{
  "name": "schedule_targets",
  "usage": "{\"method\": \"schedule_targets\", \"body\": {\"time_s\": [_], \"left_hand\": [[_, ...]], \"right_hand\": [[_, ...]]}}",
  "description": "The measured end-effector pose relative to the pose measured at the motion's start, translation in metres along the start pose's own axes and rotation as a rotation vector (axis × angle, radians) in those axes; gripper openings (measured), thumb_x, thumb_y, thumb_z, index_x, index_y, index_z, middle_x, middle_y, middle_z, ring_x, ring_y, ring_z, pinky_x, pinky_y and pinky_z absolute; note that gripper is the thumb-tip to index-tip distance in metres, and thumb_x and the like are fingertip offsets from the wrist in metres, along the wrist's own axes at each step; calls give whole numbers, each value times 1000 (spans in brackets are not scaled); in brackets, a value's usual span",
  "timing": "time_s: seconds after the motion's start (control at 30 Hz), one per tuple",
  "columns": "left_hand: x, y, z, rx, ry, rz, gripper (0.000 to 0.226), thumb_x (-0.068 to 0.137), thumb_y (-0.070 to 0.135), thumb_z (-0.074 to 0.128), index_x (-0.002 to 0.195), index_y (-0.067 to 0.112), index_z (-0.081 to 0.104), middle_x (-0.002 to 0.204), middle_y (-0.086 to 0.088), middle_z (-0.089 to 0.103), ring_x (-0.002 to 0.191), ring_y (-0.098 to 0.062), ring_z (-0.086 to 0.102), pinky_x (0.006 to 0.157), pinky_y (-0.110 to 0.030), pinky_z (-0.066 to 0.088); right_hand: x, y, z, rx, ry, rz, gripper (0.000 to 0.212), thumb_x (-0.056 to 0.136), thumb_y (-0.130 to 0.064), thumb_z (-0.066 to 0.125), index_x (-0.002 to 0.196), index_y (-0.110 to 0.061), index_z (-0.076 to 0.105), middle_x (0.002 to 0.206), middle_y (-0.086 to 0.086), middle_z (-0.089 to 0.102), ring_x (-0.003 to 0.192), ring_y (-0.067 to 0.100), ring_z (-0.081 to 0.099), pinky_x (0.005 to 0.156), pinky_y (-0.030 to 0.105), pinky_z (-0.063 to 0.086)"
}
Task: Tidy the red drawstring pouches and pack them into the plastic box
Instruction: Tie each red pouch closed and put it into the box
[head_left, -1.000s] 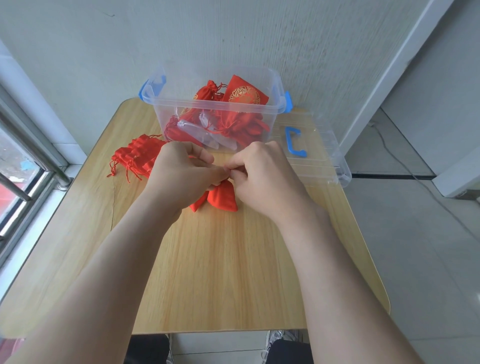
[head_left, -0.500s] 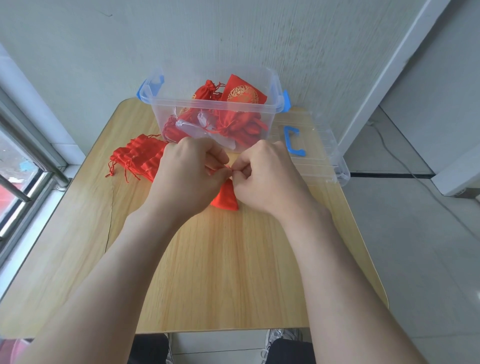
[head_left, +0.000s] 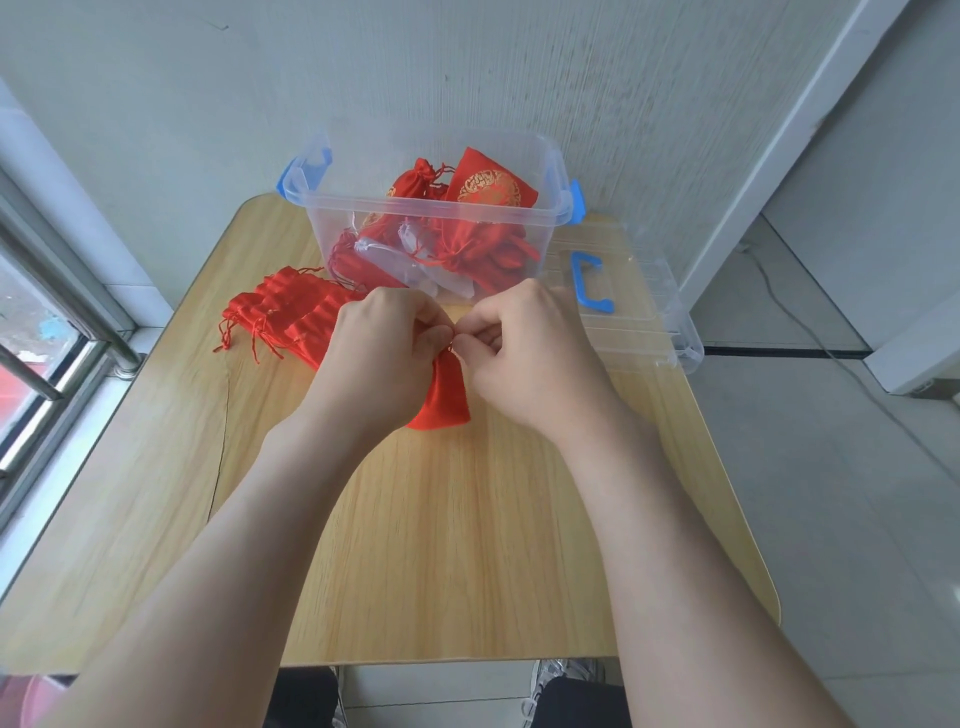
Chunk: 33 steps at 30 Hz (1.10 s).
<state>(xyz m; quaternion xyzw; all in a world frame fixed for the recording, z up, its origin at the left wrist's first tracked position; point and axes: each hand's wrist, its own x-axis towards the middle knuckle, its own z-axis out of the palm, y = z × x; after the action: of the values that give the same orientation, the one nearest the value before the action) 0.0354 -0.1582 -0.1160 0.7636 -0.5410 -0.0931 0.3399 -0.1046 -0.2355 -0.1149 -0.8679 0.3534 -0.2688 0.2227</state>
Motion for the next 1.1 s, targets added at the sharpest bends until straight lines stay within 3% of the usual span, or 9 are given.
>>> {"method": "schedule_targets", "body": {"time_s": [0.13,0.27,0.4,0.5,0.57,0.67,0.77,0.93,1.1], "left_hand": [[1,-3,3,47,-53,-7,16,105,21,60,103,21,76,101,2,71,100,-23,61,82,-36,42],[0,-4,0,-65,-79,-44,18,106,22,62,103,19,79,92,7,69,93,-18,62,74,-28,35],[2,-9,-5,-154,-149,-74,22,106,27,62,99,12,77,85,7,67,77,-12,59,67,-28,40],[2,-8,-6,-94,-186,-41,26,107,32,60,101,12,76,86,4,68,81,-13,59,67,-24,40],[1,-6,-7,-50,-154,6,22,106,33,62,99,15,74,83,11,65,79,-6,57,68,-17,39],[0,-3,-7,-37,-75,84,14,104,27,64,96,17,70,83,9,68,78,-10,63,72,-18,43],[0,1,-7,-47,-43,144,9,104,19,64,98,16,70,87,8,72,83,-10,66,76,-13,43],[1,1,-10,-135,-43,185,7,102,16,67,103,20,72,94,15,73,92,-2,68,81,-10,48],[1,4,-14,-269,-23,165,9,98,18,75,103,25,76,96,16,77,93,2,72,82,-15,55]], "right_hand": [[1,3,-1,22,-7,4,8,92,-20,79,92,-25,86,75,-3,75,79,21,70,74,41,59],[2,3,-1,-8,5,-13,11,92,-15,80,93,-25,85,77,-4,74,75,19,70,72,39,59],[0,1,-1,-24,4,5,14,90,-13,75,88,-24,83,75,-8,72,79,17,69,74,37,61],[1,1,-4,45,-31,106,12,87,-14,76,82,-23,83,67,-9,72,69,8,69,65,21,56],[1,1,-8,159,-73,237,11,86,-18,79,79,-26,82,64,-10,72,66,3,68,59,13,48],[2,2,-13,437,-148,433,12,88,-13,75,78,-20,79,62,-7,71,65,8,67,66,25,49],[3,3,-13,755,-157,554,9,86,-3,70,80,-5,75,68,8,63,64,19,59,60,32,42],[5,1,-16,1113,-213,699,12,92,0,61,83,-4,67,67,7,56,55,16,53,48,24,37],[4,-2,-21,1278,-258,752,14,92,-3,55,81,-7,62,66,7,55,55,17,51,49,24,36]]}}
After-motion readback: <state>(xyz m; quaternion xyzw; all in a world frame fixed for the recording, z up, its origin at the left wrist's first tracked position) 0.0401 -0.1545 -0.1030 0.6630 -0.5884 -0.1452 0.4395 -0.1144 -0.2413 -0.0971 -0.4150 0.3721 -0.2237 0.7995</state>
